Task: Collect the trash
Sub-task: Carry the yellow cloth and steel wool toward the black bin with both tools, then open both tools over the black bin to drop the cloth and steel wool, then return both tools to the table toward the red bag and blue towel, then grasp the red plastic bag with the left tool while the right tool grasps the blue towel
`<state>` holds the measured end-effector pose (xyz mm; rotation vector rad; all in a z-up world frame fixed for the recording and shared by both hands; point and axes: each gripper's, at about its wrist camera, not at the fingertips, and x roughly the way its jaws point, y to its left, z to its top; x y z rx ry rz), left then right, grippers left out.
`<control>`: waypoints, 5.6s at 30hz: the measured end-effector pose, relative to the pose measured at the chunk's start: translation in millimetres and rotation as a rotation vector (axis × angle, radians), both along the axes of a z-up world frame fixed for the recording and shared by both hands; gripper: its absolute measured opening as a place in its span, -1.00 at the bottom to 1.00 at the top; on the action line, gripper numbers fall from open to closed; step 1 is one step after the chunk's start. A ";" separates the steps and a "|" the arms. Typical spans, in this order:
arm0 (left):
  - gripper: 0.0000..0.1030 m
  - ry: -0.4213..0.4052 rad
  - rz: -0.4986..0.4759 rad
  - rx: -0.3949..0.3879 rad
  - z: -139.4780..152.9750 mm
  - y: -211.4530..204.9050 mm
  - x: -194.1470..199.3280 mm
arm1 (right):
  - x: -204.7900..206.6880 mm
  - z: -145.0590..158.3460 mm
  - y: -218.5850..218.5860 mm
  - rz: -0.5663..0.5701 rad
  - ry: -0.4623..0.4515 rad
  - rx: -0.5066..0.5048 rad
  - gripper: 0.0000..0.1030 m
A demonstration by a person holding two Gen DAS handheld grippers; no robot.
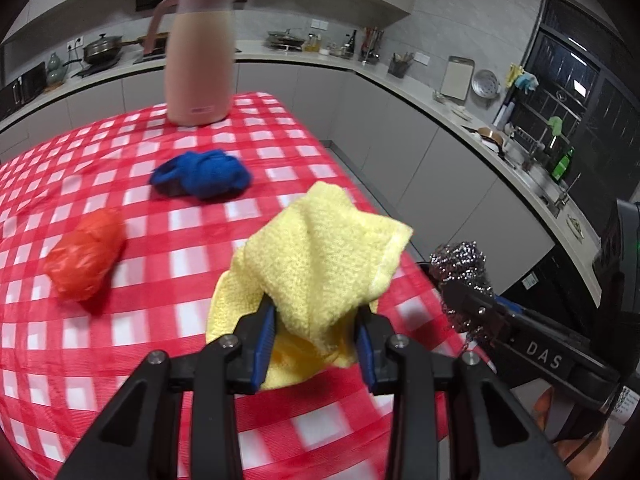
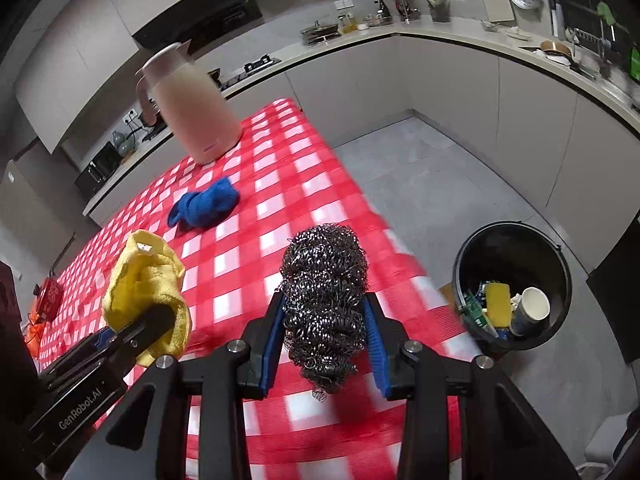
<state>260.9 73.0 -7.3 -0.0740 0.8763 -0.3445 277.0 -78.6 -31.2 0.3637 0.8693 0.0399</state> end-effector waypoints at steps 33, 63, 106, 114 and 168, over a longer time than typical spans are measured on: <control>-0.26 0.218 0.010 0.086 -109.3 -276.9 47.1 | 67.8 -121.3 -299.9 0.012 0.196 0.030 -0.22; 0.11 0.114 0.039 0.067 -35.8 -243.5 22.6 | 79.2 -87.7 -286.8 0.014 0.096 -0.007 -0.01; 0.22 0.052 0.461 0.064 -3.2 107.1 13.3 | 97.0 10.1 108.8 0.417 -0.024 -0.048 0.33; 0.22 0.084 0.498 0.099 -24.5 134.8 41.0 | 129.4 -8.3 136.9 0.442 0.006 -0.047 0.37; -0.89 0.027 0.394 0.054 -37.9 164.7 91.5 | 180.5 -37.0 165.2 0.396 0.029 -0.036 0.38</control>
